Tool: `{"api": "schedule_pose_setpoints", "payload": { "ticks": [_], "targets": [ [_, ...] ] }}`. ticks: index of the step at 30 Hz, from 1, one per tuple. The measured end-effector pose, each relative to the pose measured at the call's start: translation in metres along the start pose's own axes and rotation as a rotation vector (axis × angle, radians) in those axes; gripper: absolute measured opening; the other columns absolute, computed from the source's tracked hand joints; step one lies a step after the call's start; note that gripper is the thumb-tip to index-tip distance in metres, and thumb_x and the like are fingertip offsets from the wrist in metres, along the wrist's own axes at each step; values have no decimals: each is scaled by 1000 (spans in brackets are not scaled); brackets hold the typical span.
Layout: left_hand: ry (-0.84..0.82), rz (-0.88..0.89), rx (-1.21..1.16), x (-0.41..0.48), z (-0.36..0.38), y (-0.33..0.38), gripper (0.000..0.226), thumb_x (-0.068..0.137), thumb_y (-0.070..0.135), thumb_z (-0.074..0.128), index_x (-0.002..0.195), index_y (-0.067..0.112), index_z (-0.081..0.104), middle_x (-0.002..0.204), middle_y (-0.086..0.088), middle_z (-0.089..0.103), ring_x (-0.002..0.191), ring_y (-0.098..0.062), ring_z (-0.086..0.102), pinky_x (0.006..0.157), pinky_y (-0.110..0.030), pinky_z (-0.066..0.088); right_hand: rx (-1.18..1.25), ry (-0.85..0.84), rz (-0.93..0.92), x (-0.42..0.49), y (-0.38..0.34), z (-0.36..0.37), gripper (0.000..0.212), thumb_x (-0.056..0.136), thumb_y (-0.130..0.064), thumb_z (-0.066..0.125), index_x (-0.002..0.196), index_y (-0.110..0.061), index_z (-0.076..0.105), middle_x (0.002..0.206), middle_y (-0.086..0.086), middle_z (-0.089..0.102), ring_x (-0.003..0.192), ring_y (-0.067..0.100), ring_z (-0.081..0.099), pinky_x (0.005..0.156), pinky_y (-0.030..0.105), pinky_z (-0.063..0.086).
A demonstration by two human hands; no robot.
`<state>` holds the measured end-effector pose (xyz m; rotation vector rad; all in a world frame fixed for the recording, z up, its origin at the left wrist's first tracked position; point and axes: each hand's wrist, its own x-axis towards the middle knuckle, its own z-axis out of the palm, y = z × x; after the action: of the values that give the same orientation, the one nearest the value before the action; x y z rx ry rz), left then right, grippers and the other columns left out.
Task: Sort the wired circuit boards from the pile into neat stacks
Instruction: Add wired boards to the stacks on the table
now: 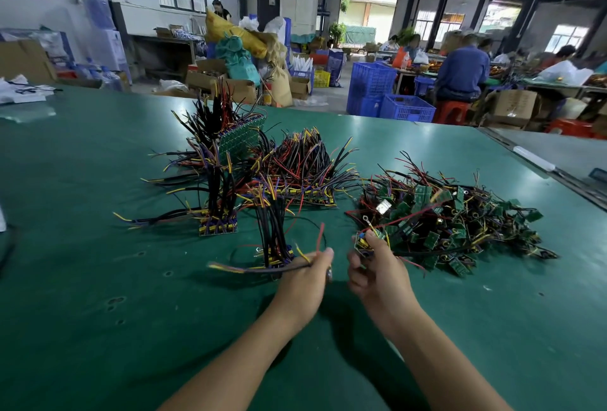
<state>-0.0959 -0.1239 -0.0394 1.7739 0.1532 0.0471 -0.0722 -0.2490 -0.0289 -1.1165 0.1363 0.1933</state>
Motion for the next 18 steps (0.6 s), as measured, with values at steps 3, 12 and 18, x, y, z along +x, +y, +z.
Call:
{"api": "schedule_pose_setpoints", "payload": {
  "ticks": [3,12,18],
  "targets": [
    [-7,190,482,-6,1,-4,49,98,48,38,61,17,42,65,-8,53,69,-23,52,62,-33,33,-43,60,-55,4,-1,-3,26,98,-33,48,97,-17,69,63,-3,54,42,10,35,42,23,29],
    [44,356,863,7,8,-28,32,91,39,48,119,25,56,105,7,38,107,-16,43,76,-29,42,-91,135,-119,1,-6,-4,19,93,-22,54,93,-17,72,55,-3,54,40,9,46,39,22,37],
    [100,421,664,11,5,-27,45,85,25,60,126,30,41,115,9,38,102,-18,49,76,-37,49,-230,251,-69,5,-5,-9,38,85,-44,64,107,-14,57,101,11,64,90,27,65,79,48,55]
  ]
}}
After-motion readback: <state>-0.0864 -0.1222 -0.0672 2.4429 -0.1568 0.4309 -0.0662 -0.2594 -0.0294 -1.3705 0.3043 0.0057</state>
